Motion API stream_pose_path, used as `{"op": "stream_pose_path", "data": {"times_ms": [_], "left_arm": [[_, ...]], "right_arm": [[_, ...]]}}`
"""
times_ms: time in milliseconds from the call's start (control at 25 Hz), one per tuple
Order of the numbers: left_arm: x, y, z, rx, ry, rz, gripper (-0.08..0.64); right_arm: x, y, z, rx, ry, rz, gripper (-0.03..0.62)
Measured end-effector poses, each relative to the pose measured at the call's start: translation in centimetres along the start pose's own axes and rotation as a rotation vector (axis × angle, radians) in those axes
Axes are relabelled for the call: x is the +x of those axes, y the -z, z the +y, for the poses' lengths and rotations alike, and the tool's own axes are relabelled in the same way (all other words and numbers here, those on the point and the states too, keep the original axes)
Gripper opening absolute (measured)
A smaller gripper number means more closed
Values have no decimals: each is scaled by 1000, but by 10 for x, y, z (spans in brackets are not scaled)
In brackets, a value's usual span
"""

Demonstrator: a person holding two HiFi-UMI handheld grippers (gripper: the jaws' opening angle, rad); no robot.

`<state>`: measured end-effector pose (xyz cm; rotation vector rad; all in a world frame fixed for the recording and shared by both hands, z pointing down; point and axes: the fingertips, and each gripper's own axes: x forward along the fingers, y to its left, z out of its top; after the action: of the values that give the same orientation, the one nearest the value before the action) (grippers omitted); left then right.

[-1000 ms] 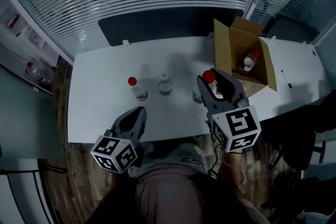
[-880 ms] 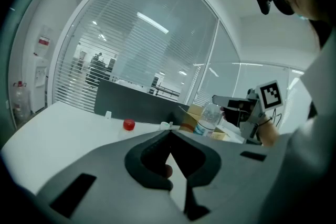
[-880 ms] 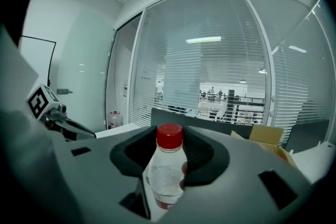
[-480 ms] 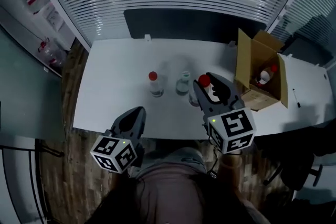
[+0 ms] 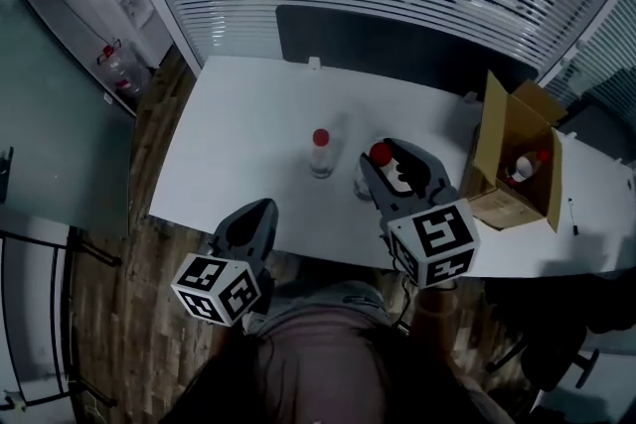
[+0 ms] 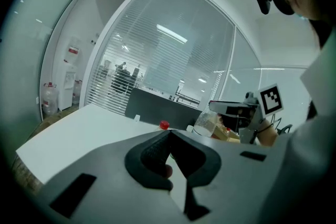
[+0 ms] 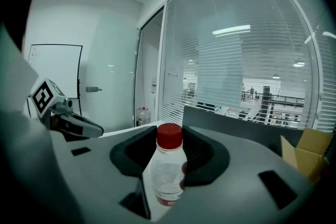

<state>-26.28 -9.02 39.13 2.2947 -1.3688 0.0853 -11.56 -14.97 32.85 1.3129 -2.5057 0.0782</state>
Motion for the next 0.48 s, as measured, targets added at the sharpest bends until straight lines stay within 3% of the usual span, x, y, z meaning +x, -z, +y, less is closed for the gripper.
{"op": "stream_pose_path", "data": {"times_ms": [480], "left_arm": [[-24, 3, 21, -24, -81, -21, 8]], "right_arm": [[29, 1, 38, -27, -118, 19, 161]]}}
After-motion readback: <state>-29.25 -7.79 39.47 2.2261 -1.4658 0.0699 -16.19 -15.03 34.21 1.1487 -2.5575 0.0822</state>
